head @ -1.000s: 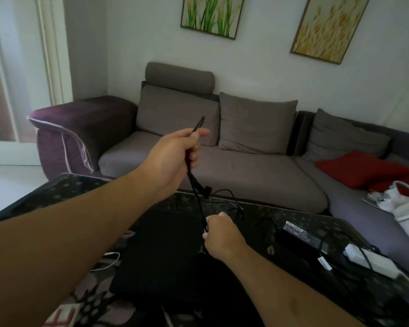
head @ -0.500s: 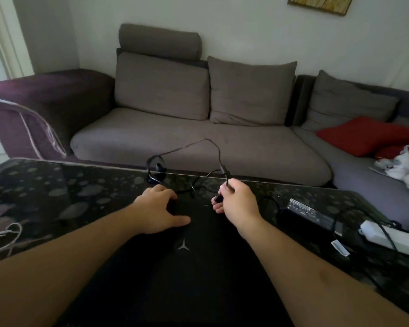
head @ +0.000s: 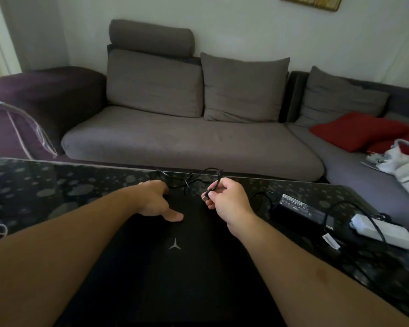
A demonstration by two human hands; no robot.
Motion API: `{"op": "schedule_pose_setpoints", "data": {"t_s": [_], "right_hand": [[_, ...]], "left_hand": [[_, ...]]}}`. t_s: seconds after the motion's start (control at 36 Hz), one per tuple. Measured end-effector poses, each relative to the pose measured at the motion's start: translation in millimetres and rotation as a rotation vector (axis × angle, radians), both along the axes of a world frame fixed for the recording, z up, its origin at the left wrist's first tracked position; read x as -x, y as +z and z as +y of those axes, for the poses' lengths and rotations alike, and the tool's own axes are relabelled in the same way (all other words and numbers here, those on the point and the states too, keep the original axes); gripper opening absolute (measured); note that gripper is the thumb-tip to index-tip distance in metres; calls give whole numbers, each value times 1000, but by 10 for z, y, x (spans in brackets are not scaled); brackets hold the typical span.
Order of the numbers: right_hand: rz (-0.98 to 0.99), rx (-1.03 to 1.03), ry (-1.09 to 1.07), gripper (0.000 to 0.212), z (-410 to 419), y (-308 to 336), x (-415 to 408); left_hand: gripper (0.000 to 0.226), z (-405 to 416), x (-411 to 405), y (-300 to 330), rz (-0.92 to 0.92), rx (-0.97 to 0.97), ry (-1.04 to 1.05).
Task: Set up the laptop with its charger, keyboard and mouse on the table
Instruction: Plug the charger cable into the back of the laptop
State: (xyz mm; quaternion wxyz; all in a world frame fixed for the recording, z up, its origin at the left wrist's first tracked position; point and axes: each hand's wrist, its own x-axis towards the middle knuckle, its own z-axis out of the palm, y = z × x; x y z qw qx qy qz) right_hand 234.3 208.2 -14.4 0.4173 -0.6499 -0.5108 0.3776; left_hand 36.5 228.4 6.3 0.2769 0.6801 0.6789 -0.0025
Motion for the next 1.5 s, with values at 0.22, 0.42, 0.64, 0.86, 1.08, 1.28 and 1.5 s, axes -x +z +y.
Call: {"op": "schedule_pose_setpoints", "data": {"t_s": [0.22,0.42,0.64,0.86,1.08,1.28,1.5], "right_hand": [[-3,-80,47,20,-114,139,25],[-91,-281,114,19,-361,727,102],[-226,-402,182,16,-831,1351,319],[-213,-458,157,24,-1447,1568,358],[-190,-537,135,25,-1887,1624,334],[-222,-527,184,24,-1962,1709,274],[-204,-561,268,22,-1949,1826,398]], "left_hand": [[114,-182,103,195,57,-42,-7],[106,-615,36,654,151,-318,-17],[98,-1349,-17,974,87,-662,-18],[84,-1864,-1,1065,-52,-861,-29],[54,-2169,172,1345,-4,-842,-77],[41,-2254,260,1427,-23,-824,-75],[42,-2234,229,1363,-48,-879,-68]]}}
